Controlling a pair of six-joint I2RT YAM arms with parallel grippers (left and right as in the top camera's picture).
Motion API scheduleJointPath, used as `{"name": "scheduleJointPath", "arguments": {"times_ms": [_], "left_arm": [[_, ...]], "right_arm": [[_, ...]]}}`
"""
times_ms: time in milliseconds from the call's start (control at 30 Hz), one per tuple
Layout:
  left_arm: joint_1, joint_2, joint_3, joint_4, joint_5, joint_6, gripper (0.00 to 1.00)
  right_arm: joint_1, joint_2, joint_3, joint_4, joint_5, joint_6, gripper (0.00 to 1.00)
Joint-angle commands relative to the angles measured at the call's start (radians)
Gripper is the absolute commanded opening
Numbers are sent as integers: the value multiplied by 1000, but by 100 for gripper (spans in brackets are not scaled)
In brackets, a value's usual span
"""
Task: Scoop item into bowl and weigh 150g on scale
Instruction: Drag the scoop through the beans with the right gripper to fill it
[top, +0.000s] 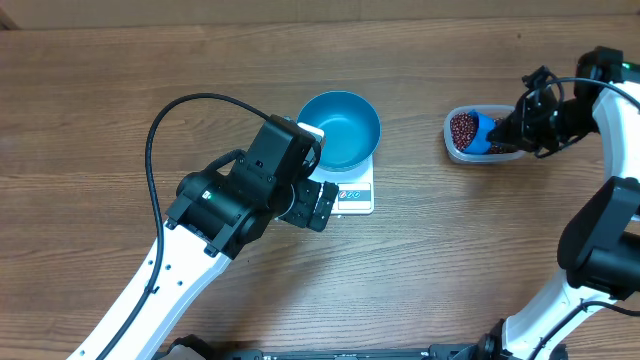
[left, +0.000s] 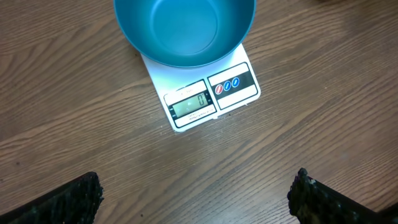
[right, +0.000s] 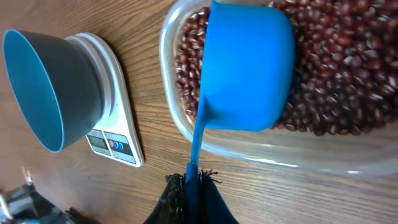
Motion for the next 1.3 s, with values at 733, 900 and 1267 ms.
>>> {"name": "scheduleJointPath", "arguments": {"times_ms": [733, 900, 1267], "left_arm": [[6, -4, 3, 0, 4, -11, 100], [6, -4, 3, 0, 4, -10, 100], [6, -4, 3, 0, 4, -11, 100]], "right_arm": [[-80, 17, -14, -43, -100, -43, 4], [-107, 17, -19, -49, -134, -69, 4], [-114, 17, -124, 5, -224, -104, 4]]}}
